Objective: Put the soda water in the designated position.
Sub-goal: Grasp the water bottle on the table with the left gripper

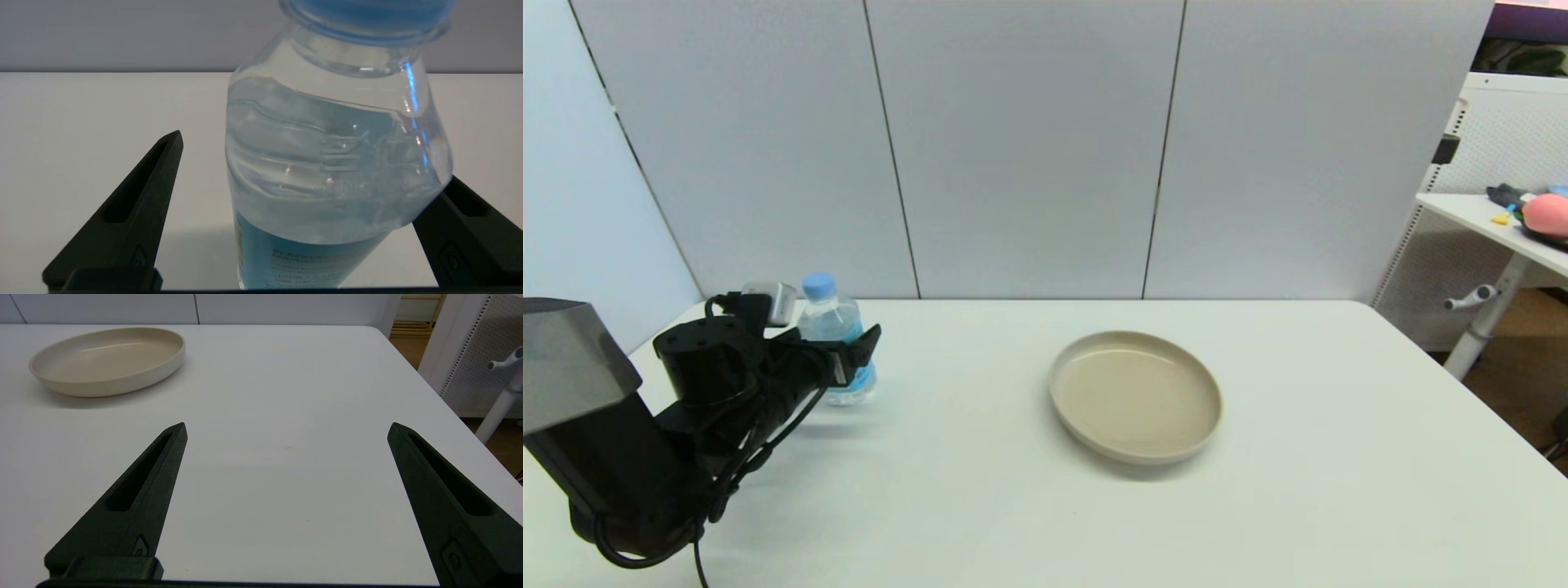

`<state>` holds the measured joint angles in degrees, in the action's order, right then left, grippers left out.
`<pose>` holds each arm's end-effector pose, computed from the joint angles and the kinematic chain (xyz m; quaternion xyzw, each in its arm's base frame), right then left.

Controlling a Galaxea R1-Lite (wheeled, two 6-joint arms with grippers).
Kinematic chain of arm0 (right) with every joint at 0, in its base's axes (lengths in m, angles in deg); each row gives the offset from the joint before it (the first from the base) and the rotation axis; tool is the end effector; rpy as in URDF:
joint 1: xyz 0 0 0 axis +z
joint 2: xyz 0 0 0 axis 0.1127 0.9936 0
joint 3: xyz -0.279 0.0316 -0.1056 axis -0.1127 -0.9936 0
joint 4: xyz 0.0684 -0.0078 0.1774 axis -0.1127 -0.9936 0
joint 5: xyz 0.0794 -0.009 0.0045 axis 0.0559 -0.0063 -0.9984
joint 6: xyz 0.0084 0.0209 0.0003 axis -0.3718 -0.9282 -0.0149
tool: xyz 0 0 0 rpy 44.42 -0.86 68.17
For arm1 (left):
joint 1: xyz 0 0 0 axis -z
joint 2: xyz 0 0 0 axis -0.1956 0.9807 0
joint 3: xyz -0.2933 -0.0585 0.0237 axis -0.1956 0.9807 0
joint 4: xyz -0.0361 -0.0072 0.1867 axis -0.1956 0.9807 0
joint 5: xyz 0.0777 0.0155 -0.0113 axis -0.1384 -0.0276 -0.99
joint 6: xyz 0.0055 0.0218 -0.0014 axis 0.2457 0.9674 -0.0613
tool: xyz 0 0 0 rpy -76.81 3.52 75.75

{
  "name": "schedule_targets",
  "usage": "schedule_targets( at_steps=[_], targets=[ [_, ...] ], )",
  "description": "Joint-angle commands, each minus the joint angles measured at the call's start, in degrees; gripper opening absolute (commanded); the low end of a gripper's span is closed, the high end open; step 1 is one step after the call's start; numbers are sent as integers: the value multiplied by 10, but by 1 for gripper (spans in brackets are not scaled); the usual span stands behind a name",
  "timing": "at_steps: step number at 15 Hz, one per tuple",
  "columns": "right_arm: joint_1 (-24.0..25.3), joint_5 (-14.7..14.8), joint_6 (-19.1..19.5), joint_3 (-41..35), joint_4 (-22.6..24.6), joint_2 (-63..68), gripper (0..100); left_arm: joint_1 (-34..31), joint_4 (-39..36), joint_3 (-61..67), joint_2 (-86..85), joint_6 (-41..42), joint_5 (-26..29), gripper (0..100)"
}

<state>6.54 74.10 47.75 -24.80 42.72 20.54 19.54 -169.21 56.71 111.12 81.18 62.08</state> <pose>-0.0229 0.0001 0.0764 -0.0019 -0.0053 0.0052 1.0000 0.3040 -0.0432 0.0837 -0.0203 0.0598 -0.0515 0.9967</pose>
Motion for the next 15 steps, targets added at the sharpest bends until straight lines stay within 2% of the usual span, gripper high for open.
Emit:
schedule_targets(
  at_steps=[1,4,5,15],
  targets=[
    [0,0,0,1,0,1,100,-1,-8,-1,4,0,-1,100],
    [0,0,0,1,0,1,100,-1,-8,-3,5,-1,-1,100],
    [0,0,0,1,0,1,100,-2,-9,-4,7,-1,-1,0],
    [0,0,0,1,0,1,100,-2,-15,-5,13,-1,-1,0]
  ],
)
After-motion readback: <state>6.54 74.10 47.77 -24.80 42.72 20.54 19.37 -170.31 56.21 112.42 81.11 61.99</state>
